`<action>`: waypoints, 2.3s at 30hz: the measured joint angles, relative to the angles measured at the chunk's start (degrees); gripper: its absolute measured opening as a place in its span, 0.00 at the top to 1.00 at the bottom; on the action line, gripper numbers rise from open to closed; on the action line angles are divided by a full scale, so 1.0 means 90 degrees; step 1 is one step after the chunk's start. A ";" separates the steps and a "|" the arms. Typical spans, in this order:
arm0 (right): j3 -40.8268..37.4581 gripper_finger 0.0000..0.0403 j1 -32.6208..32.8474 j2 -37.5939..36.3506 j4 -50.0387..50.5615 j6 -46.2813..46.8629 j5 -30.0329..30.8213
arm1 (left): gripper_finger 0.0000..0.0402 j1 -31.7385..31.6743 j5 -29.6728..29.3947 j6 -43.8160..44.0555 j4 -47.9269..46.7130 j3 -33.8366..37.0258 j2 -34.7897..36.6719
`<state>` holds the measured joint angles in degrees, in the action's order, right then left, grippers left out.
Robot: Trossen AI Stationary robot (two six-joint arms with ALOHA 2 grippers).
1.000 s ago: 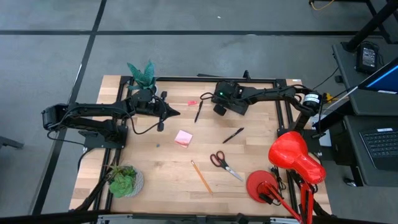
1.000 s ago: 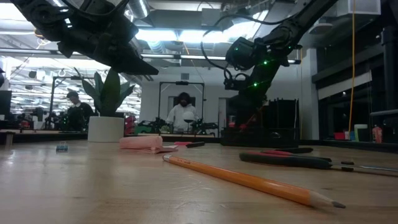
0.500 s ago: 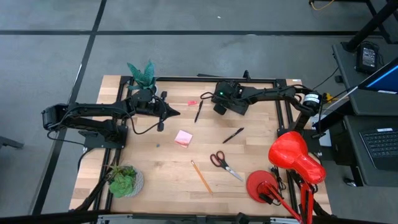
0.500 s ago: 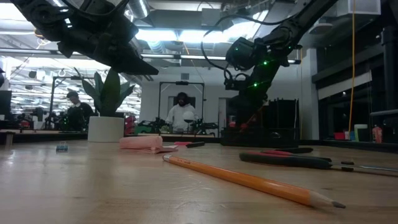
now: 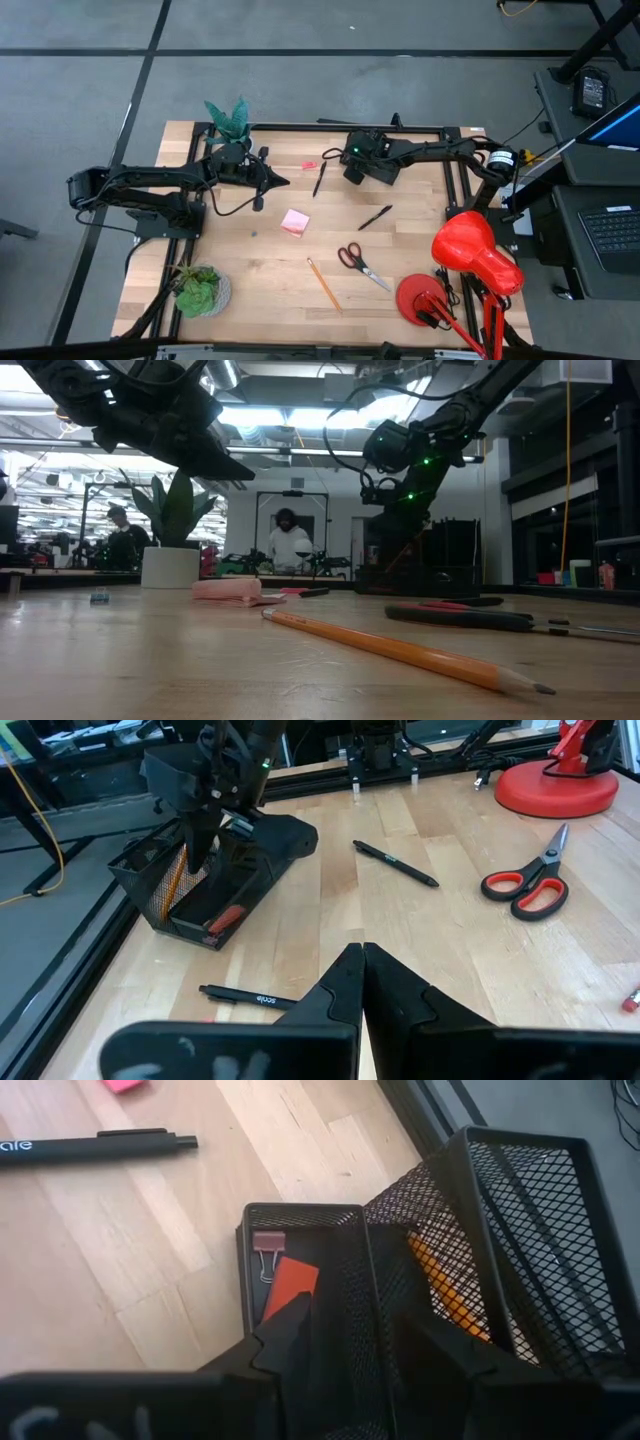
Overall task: Pick and place office supplies into organizer
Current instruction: Put the bottom black ballpen into the black desk organizer
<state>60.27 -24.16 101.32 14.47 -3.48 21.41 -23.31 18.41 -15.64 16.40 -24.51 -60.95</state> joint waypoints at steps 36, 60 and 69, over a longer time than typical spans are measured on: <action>0.0438 0.83 0.1811 -0.0804 0.1144 0.0187 -0.1270 | 1.00 0.0701 0.0004 -0.0016 -0.0137 -0.0005 0.0160; -0.1829 0.83 0.2516 -0.2042 0.0470 0.1510 -0.1903 | 1.00 0.1372 -0.0888 -0.0066 -0.1520 -0.0005 0.0908; -0.1829 0.83 0.2670 -0.2045 0.1286 0.0132 -0.1896 | 1.00 0.1370 -0.0928 0.0166 -0.1566 -0.0005 0.0906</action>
<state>43.81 -0.14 82.91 26.04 -2.29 4.34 -10.98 10.07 -14.14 2.31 -24.56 -52.80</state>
